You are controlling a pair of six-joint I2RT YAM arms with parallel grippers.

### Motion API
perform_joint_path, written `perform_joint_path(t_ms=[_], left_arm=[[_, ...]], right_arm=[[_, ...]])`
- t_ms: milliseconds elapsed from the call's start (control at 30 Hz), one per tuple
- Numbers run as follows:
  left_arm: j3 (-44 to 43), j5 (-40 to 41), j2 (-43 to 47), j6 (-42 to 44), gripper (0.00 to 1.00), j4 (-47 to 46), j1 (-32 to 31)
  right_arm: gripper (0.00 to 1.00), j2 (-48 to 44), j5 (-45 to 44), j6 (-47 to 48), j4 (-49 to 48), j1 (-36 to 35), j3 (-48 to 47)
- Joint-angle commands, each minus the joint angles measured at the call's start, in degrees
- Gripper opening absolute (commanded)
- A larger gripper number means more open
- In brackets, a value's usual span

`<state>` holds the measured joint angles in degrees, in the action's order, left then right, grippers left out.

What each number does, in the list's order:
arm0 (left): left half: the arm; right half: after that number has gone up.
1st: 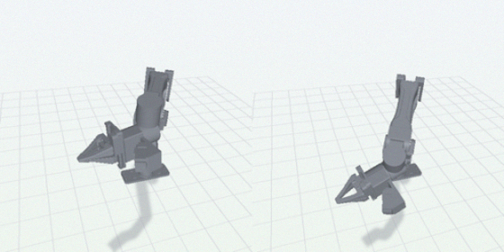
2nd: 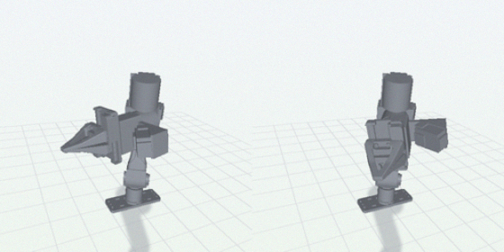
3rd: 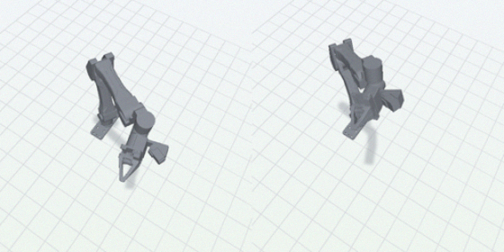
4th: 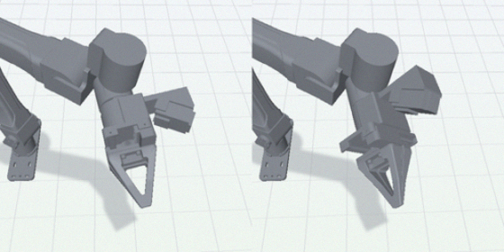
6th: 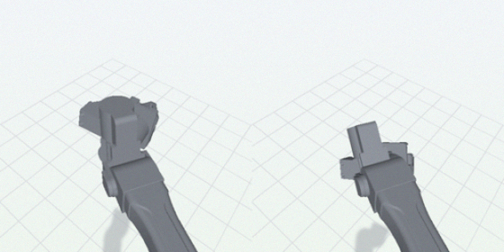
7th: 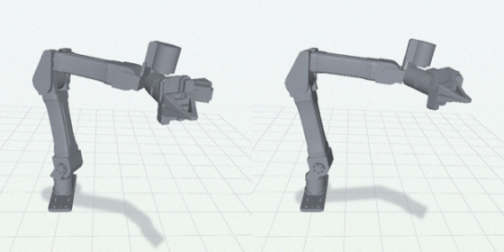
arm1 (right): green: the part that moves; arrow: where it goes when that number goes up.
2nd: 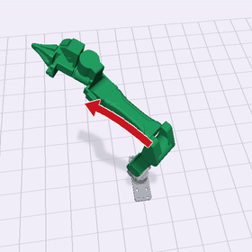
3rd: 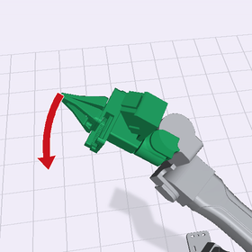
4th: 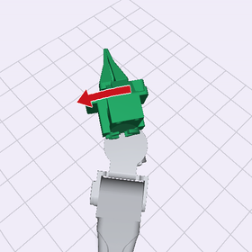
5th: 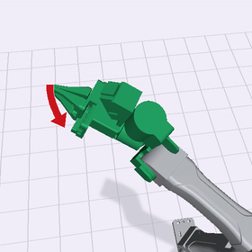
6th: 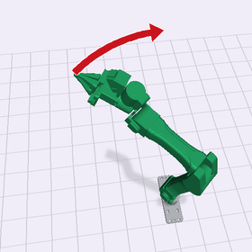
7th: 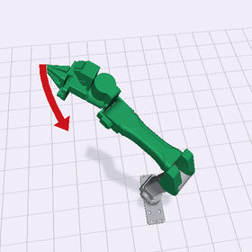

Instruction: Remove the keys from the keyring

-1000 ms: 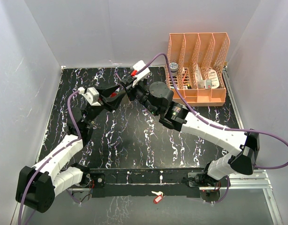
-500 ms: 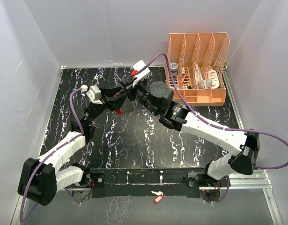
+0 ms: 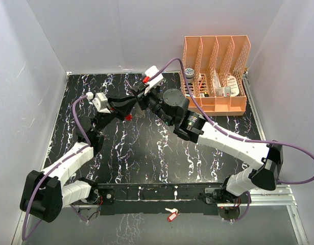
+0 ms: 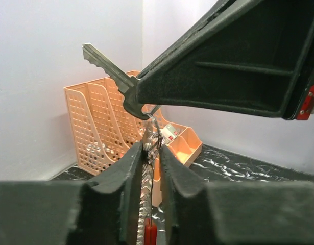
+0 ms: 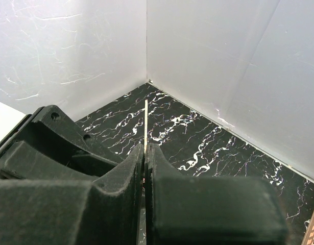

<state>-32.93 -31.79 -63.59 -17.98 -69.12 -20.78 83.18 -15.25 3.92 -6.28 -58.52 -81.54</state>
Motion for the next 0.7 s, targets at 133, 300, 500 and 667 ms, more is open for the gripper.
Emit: perform_joint_path(t_ms=[133,300,500,667], left_arm=[[-2.19,-1.21,0.56,0.22,0.0,-1.47,0.08],[-1.59,0.45,0.92,0.06,0.05,-1.66,0.03],[-5.39,1.42,3.52,5.98,0.12,13.44,0.1],[-9.71,-5.93,6.87,16.31,0.14,30.23,0.05]], right_arm=[[0.0,-3.19,-0.22,-0.26,-5.73,-0.36,-0.12],[0.0,-3.53,-0.21,-0.03,-5.88,-0.34,0.36],[0.0,-5.11,-1.4,2.63,-4.65,-0.3,0.77],[0.18,-8.02,-5.08,4.84,-2.02,-0.36,1.32]])
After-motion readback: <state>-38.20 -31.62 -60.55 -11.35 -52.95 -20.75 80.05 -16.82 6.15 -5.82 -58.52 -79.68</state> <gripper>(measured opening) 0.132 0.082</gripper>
